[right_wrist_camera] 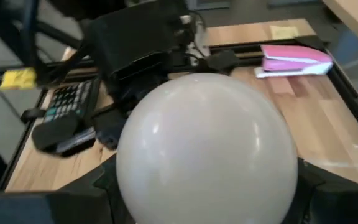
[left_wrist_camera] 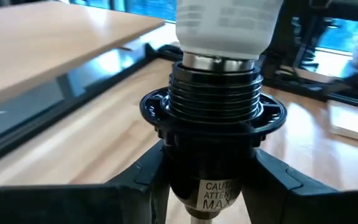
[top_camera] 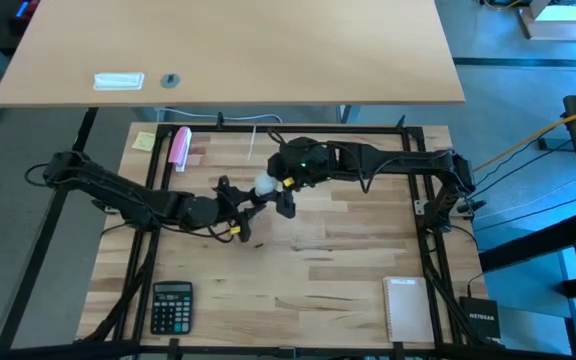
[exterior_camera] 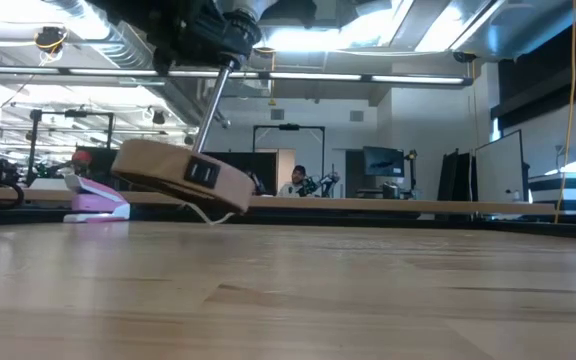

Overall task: Screw lightbulb
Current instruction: Insert the lightbulb into the lamp

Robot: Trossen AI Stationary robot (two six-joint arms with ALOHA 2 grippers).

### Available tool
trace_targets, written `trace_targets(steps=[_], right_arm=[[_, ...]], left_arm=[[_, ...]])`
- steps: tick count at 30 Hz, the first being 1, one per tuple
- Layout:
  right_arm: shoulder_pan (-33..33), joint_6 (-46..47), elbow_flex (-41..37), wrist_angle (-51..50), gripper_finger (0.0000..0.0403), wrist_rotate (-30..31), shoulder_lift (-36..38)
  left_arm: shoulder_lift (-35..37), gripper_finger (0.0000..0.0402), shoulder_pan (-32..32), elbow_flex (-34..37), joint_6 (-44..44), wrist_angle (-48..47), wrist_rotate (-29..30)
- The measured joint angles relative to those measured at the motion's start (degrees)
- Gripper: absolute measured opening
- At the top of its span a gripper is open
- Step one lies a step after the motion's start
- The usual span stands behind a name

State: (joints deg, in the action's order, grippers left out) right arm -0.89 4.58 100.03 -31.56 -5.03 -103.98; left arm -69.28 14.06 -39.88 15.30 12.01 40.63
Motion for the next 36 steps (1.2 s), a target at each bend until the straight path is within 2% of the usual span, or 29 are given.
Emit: trace_targets(steps=[6, 12, 19, 25, 29, 36], right_arm=[[0.0, 5.87, -0.18, -1.24, 0.0249, 2.69, -0.05], [0.02, 7.35, -0.23, -2.48, 0.0249, 6.1, 0.11], [0.11, 9.91, -0.11, -1.04, 0.0249, 8.02, 0.04], [0.09, 10.18, -0.16, -0.43, 0.0252, 8.11, 0.04], [0.09, 8.13, -0.24, -0.34, 0.0257, 7.38, 0.04], [-0.02, 7.47, -0.53, 1.19, 0.0315, 2.39, -0.42]], left_arm=[[-5.14, 0.0138, -0.74, -2.14, -0.76, 0.83, 4.09], [-12.62, 0.0138, 0.16, -7.3, -2.3, 0.48, 14.78], [-13.54, 0.0138, 2.49, -7.99, -0.98, 1.47, 26.29], [-13.54, 0.0138, 2.49, -8.02, -1.17, 1.42, 27.33], [-13.54, 0.0138, 2.43, -8.02, -2.13, 1.36, 25.41], [-13.36, 0.0138, 2.41, -8.46, -2.0, 1.98, 24.91]])
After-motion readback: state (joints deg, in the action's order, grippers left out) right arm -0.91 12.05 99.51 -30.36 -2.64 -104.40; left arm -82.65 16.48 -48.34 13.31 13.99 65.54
